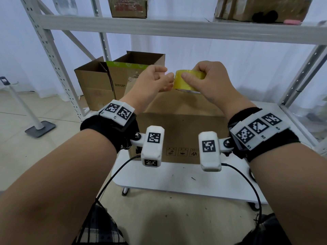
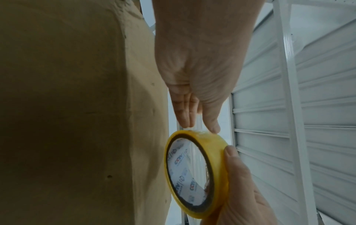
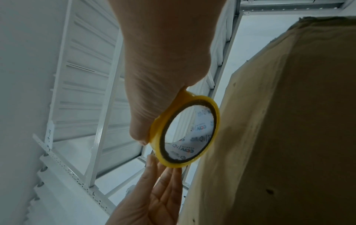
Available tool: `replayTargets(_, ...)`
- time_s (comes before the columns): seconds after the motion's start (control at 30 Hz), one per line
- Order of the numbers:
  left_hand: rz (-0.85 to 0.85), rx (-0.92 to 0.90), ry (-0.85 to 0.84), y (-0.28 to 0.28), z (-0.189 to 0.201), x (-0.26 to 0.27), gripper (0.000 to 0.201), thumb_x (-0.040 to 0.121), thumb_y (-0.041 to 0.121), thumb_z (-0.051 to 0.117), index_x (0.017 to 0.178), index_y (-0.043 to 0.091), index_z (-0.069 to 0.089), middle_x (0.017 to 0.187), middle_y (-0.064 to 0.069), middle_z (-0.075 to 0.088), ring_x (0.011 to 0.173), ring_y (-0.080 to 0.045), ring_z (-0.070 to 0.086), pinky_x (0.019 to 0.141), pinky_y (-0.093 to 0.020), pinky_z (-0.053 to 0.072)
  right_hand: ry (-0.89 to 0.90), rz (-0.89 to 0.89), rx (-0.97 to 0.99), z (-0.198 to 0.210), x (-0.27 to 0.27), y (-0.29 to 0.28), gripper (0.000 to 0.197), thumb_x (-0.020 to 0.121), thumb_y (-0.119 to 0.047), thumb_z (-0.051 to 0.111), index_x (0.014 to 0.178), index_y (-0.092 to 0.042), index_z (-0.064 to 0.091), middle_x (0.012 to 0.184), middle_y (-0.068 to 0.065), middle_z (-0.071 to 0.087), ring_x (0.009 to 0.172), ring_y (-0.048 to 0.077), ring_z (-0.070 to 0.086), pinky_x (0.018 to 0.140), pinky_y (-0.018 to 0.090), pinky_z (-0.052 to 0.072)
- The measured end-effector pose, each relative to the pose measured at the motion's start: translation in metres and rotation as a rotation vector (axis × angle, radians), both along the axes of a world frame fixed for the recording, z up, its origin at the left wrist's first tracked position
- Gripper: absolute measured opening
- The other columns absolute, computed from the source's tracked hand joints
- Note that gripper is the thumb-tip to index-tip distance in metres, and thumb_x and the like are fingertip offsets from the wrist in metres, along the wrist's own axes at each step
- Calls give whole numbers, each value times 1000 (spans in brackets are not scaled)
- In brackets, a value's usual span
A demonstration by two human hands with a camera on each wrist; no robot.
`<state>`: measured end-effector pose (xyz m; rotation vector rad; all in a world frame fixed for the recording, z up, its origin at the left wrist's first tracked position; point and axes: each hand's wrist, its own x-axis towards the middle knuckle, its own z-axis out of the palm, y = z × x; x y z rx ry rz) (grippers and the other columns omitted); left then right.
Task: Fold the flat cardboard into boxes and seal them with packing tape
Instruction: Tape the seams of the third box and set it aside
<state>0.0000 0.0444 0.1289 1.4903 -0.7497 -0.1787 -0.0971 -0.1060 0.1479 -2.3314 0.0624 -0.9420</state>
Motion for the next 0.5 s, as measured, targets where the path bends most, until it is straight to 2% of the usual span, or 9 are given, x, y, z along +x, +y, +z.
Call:
replayTargets(0.07, -47, 52, 7, 0, -2, -3, 34, 95, 16, 60, 124, 0, 55, 99, -13, 63, 83, -11, 62, 81, -21, 54, 2, -19, -2, -1, 1, 0, 38, 86, -40, 67, 68, -9, 55, 60, -2, 40, 58, 10, 36, 55, 23, 29)
replayTargets(0.13, -56, 30, 6, -1, -2, -9, 20, 95, 11, 58, 112, 3, 64, 94, -14, 61, 82, -12, 58, 82, -20, 53, 7, -43, -9, -1, 1, 1, 38, 86, -41, 67, 69, -10, 55, 60, -4, 41, 60, 12, 39, 57, 25, 31)
replayTargets(0.23, 20, 7, -29, -4, 0, -12, 14, 92, 9, 62, 102, 2, 69, 86, -9, 66, 77, -9, 62, 79, -20, 55, 16, -70, -45, -1, 1, 2, 37, 87, -42, 66, 71, -12, 55, 61, -5, 43, 62, 12, 40, 57, 22, 32)
replayTargets(0.4, 60, 18, -44, -3, 1, -9, 8, 91, 10, 64, 93, 4, 70, 81, -6, 67, 75, -11, 64, 75, -22, 54, -7, -50, -53, -2, -1, 2, 35, 87, -42, 67, 72, -11, 57, 63, -4, 45, 64, 14, 42, 58, 22, 33)
replayTargets(0.5, 62, 53, -96, -1, 2, -8, 13, 94, 10, 60, 96, 0, 67, 79, -6, 64, 70, -8, 61, 72, -19, 54, -30, -15, -16, -2, -2, 3, 35, 86, -40, 68, 72, -9, 59, 63, -2, 45, 61, 10, 39, 57, 22, 32)
